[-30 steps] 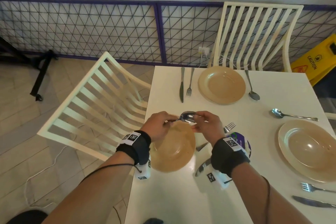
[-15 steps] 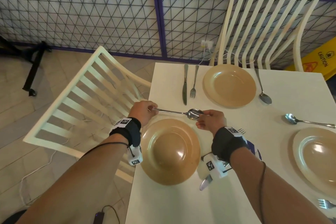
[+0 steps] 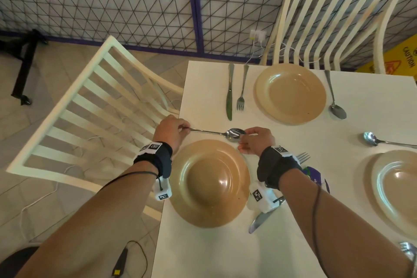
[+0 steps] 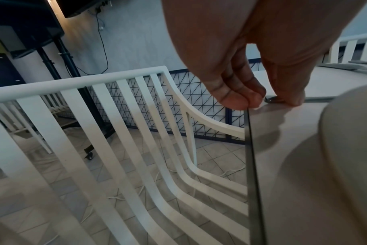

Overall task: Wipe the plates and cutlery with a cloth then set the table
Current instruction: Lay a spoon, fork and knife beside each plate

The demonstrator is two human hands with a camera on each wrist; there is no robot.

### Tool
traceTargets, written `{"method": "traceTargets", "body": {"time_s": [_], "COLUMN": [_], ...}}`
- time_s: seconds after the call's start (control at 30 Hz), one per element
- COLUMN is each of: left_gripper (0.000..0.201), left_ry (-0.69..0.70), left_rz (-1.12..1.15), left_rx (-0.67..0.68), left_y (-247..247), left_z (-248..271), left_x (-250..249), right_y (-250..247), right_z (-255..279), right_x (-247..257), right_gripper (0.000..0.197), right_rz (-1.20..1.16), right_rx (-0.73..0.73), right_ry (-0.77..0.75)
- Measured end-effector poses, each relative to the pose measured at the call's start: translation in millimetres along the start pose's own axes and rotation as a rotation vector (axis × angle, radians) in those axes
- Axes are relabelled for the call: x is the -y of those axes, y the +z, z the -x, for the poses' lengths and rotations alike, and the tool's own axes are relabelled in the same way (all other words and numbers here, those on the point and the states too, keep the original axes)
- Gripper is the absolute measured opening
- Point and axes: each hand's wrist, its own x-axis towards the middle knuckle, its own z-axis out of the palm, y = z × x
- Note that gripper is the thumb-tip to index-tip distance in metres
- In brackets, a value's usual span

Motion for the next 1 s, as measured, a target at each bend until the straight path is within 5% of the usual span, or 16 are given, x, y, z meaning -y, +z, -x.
{"method": "traceTargets", "body": {"time_s": [0.33, 0.57, 0.73, 0.87, 1.0], "left_gripper": [0.021, 0.021, 0.011, 0.012, 0.014], "left_ry": [0.005, 0.128, 0.221, 0.214, 0.122], "left_rz": [-0.053, 0.139, 0.231, 0.227, 0.212], "left_rx": [-0.042, -0.002, 0.151, 0.198, 0.208], "left_y": [-13.2, 17.8, 75.8, 116.1, 128.2], "left_z": [13.3, 107.6, 188.6, 235.4, 262.3], "left_x": [-18.3, -92.1, -134.3, -139.4, -138.3], "right_y": [-49.9, -147.3, -158.1, -155.6, -165.8], "right_z": [23.1, 36.2, 20.8, 14.2, 19.3], "right_x": [-4.5, -45.0, -60.0, -59.8, -55.1], "right_gripper": [0.010, 0.009, 0.026, 0.009, 0.013], "right_rz": [-0.012, 0.262, 0.450, 0.450, 0.352], "right_rx": [-0.001, -0.380, -0.238, -0.202, -0.181], "right_ry": [-0.111, -0.239, -0.163, -0.170, -0.244]}}
